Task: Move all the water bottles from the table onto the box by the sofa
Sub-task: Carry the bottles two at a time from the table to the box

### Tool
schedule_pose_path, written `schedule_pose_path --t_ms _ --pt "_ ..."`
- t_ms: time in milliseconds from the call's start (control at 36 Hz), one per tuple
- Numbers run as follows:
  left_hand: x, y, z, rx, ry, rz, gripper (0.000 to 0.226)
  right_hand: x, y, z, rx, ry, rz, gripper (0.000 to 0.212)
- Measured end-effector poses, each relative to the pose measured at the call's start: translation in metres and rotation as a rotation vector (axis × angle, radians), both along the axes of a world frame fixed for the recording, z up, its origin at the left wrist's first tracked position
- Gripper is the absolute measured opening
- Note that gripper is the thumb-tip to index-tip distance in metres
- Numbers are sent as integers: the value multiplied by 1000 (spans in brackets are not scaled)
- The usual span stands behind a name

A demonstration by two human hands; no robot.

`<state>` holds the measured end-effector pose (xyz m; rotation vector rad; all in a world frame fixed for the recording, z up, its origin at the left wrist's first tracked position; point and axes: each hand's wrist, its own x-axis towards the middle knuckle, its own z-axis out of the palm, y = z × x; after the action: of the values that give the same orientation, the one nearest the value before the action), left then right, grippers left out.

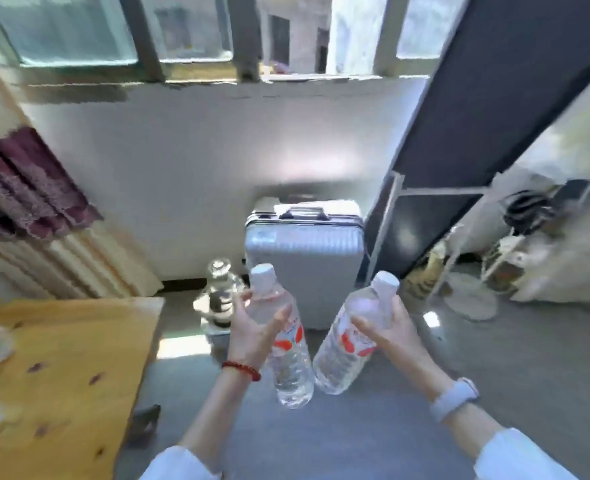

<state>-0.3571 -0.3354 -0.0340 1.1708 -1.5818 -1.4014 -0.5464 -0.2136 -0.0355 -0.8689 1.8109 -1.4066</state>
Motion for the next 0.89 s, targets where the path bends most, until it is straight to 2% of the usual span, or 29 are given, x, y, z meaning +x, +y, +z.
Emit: schedule_pose_path --t_ms 28,139,222,333,472,556,694,778,889 --pt "-33 10 3 13 13 -69 82 -20 18 6 -39 -11 -79 45" --pt "-156 57 10 -4 41 -352 45 -98 89 22 -122 16 -348 51" --pt "-240 95 13 -41 70 -546 35 -155 143 20 -124 40 -517 62" --pt "-342 150 12 2 108 -735 20 -224 211 13 -113 63 -768 55" --pt "-468 215 -10 5 57 -908 29 -308 289 4 -22 147 -958 46" --pt "-546 253 -20 -21 -8 -1018 22 -360 335 2 107 172 -1001 37" --pt "-674 320 -19 -142 -34 -1220 31 -441 411 10 322 181 -1126 44" --pt "-740 366 -13 -235 -39 -1329 33 -480 457 15 396 173 -1242 48" --pt "-813 438 -10 -314 -53 -1469 36 -523 523 15 444 149 -1404 42"
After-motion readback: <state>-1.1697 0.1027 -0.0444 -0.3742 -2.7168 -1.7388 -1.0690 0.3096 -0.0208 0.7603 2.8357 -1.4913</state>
